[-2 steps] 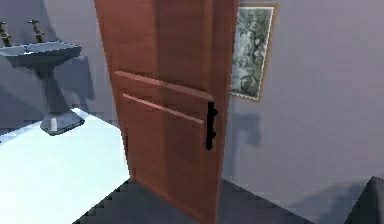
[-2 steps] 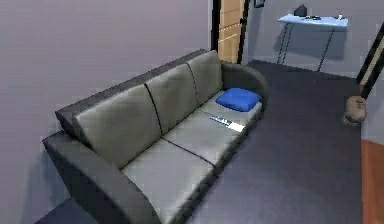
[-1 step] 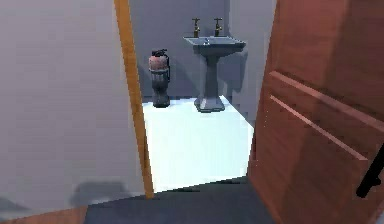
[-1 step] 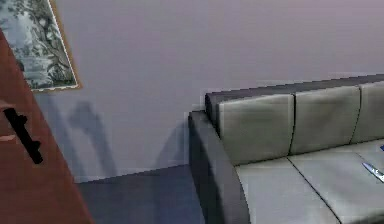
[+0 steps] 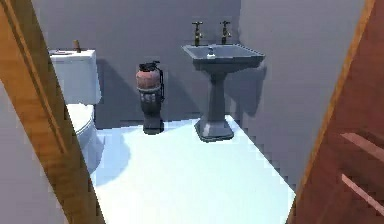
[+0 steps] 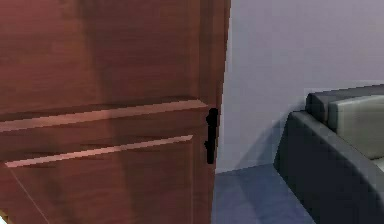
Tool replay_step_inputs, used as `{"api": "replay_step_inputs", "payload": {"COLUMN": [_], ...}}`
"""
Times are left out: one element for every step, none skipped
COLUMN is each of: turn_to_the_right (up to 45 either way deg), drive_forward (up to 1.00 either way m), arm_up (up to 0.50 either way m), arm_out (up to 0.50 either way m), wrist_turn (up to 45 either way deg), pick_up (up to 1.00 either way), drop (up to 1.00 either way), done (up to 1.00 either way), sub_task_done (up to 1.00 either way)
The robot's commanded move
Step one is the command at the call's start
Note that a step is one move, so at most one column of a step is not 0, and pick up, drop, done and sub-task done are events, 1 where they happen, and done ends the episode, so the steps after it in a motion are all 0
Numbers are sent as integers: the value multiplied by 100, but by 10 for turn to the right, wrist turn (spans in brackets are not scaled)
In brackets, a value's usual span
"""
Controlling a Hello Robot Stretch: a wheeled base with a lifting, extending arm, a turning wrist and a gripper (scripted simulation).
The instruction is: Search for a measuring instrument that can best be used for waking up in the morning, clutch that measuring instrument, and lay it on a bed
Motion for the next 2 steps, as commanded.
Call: {"api": "replay_step_inputs", "payload": {"turn_to_the_right": [90,0], "drive_forward": [0,30], "arm_up": [0,0], "arm_out": [0,0], "wrist_turn": [0,0], "pick_up": [0,0], "drop": [0,0], "done": [0,0], "sub_task_done": [0,0]}}
